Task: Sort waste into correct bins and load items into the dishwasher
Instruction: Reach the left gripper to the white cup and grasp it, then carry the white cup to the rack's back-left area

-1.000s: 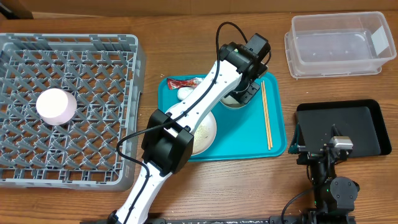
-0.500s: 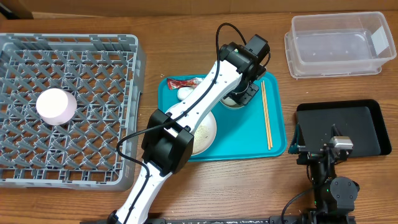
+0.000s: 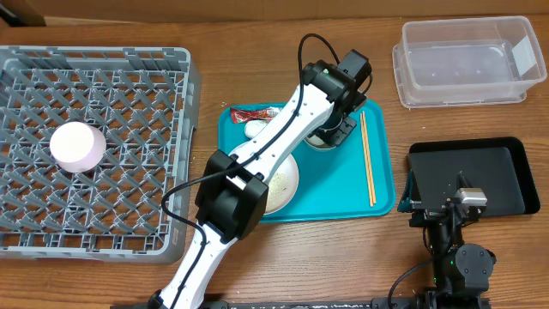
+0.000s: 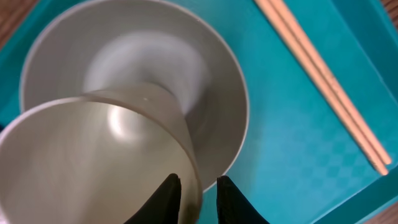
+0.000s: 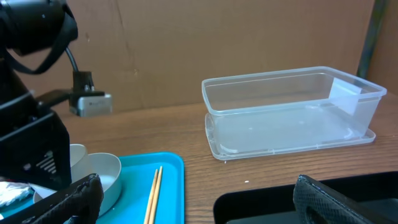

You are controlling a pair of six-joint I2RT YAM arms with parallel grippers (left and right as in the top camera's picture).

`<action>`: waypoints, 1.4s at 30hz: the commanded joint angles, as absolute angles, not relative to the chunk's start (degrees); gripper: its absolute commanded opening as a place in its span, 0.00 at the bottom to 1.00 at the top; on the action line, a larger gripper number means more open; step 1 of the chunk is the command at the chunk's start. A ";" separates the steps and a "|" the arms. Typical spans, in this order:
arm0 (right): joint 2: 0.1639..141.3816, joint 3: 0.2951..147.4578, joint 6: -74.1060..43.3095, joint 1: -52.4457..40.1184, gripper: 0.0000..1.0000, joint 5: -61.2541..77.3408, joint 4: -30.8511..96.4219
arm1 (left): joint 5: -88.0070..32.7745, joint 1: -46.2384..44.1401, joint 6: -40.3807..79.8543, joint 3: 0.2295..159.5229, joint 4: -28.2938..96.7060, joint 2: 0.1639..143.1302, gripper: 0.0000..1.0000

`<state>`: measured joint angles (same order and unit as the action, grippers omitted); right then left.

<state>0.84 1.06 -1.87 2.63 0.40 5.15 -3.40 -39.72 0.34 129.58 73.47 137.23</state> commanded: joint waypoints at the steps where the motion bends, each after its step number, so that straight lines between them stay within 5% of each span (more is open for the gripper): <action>1: 0.16 0.45 -1.67 2.92 0.99 0.05 4.80 | -4.10 -39.40 0.91 128.25 73.14 138.72 0.19; 7: 0.16 0.45 -1.67 2.92 1.00 0.05 4.82 | -4.08 -39.40 0.91 128.35 72.82 138.72 0.04; 20: 0.16 0.45 -1.67 2.92 1.00 0.05 4.80 | -4.54 -37.65 6.55 155.46 83.00 138.63 0.04; 25: 0.16 0.45 -1.67 2.92 1.00 0.05 4.80 | -5.63 -29.65 12.82 175.92 90.24 138.63 0.04; 32: 0.16 0.45 -1.67 2.92 1.00 0.05 4.82 | -7.81 -11.42 19.05 179.92 96.84 138.12 0.04; 42: 0.16 0.45 -1.67 2.92 1.00 0.05 4.82 | -50.41 11.99 6.33 175.70 95.33 138.26 0.04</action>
<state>0.84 1.06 -1.87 2.63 0.45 5.19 -28.40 7.64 14.57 177.34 95.53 138.78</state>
